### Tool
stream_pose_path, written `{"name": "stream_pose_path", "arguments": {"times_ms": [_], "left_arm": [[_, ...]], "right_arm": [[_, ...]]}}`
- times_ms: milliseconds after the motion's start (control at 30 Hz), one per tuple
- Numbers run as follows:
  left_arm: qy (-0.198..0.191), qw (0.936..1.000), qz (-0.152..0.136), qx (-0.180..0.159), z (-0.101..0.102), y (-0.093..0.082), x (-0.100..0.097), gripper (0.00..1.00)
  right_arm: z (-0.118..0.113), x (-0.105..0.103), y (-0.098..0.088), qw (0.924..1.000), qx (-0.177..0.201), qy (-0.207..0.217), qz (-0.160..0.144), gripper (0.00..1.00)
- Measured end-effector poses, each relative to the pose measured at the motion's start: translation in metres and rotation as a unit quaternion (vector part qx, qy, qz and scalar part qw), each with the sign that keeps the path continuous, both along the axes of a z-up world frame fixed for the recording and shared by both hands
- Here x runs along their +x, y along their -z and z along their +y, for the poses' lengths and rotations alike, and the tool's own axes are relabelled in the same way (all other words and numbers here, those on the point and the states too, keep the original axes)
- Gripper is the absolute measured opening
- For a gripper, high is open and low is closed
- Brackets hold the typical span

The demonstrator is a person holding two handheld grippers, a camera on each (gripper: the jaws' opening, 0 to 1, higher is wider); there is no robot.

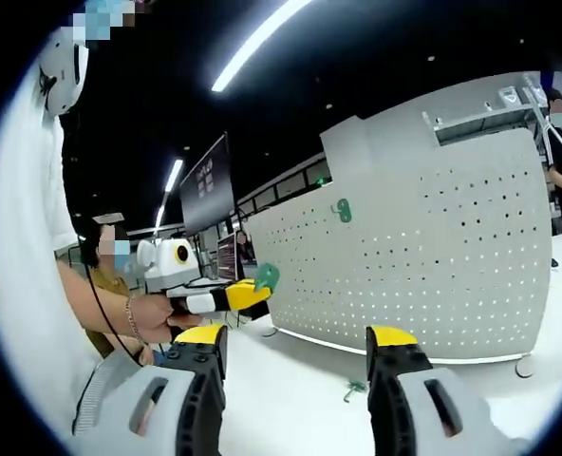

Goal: Insert the hook assembly into the mounting plate slot until the hook locks in place.

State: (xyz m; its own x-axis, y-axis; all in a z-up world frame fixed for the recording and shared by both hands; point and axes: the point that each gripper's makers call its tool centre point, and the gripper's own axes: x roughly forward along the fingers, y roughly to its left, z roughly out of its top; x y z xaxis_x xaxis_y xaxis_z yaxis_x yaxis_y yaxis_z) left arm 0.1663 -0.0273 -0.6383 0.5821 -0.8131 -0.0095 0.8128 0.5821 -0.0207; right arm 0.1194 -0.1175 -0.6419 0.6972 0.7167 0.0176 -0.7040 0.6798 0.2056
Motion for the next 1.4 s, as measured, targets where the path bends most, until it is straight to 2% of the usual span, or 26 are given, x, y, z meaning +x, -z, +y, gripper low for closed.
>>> {"name": "stream_pose_path", "arguments": {"times_ms": [367, 667, 900, 1400], "left_arm": [[0.000, 1.0000, -0.001, -0.003, -0.010, -0.004, 0.001, 0.03], [-0.009, 0.9999, -0.001, -0.005, -0.009, -0.005, 0.004, 0.02], [-0.018, 0.9998, -0.002, -0.009, -0.005, -0.006, 0.007, 0.02], [-0.023, 0.9997, -0.001, -0.006, -0.006, -0.004, 0.007, 0.02]], "right_arm": [[0.018, 0.012, -0.012, 0.9994, 0.034, -0.009, 0.000, 0.55], [0.032, 0.021, -0.020, 0.9989, 0.043, -0.013, -0.010, 0.54], [0.036, 0.028, -0.023, 0.9977, 0.068, -0.008, 0.001, 0.51], [0.054, 0.035, -0.022, 0.9963, 0.083, -0.014, 0.016, 0.42]]}}
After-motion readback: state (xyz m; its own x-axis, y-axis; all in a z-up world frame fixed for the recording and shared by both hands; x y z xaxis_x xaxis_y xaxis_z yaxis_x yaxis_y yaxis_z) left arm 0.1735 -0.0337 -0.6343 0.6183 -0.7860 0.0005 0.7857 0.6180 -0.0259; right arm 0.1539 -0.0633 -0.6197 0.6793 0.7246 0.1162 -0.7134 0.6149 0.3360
